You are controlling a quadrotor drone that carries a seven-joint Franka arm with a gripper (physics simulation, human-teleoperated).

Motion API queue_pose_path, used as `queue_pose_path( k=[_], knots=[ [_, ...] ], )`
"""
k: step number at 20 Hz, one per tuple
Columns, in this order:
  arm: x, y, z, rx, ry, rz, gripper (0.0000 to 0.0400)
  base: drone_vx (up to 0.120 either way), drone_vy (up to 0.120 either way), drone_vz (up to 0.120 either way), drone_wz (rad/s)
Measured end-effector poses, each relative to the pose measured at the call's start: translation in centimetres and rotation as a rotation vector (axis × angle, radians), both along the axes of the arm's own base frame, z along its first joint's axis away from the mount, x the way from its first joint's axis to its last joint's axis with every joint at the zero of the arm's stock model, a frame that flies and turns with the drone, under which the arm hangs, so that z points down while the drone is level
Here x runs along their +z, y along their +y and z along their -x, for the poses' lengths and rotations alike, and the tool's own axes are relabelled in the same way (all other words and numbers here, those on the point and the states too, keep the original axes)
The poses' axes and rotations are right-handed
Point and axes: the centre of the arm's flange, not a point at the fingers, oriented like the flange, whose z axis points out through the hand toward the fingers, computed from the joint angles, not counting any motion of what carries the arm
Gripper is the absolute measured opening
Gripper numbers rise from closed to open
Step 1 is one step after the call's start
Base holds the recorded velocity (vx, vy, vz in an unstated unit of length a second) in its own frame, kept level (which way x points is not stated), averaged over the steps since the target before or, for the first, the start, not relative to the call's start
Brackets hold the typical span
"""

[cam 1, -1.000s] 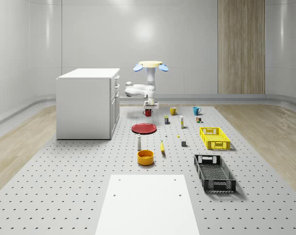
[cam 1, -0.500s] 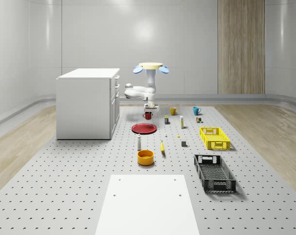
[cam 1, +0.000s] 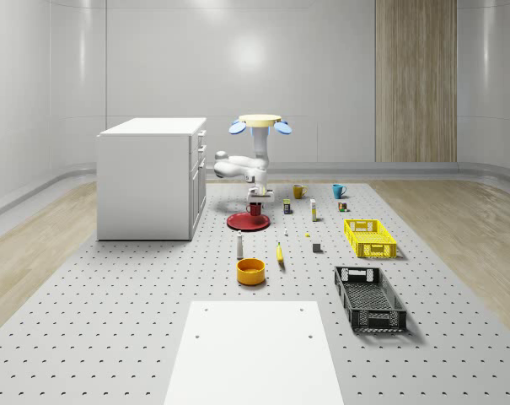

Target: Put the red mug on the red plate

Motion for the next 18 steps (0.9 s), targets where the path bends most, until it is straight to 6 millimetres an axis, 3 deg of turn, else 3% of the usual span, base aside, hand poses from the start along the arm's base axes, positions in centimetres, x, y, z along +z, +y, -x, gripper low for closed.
queue_pose_path(
  k=[10, 18],
  knots=[
    [0.1, 3.6, 0.0, 0.000, 0.000, 0.000, 0.0100, 0.000, 0.000, 0.000, 0.000],
    [2.4, 5.0, 0.0, 0.000, 0.000, 0.000, 0.0100, 0.000, 0.000, 0.000, 0.000]
  ],
)
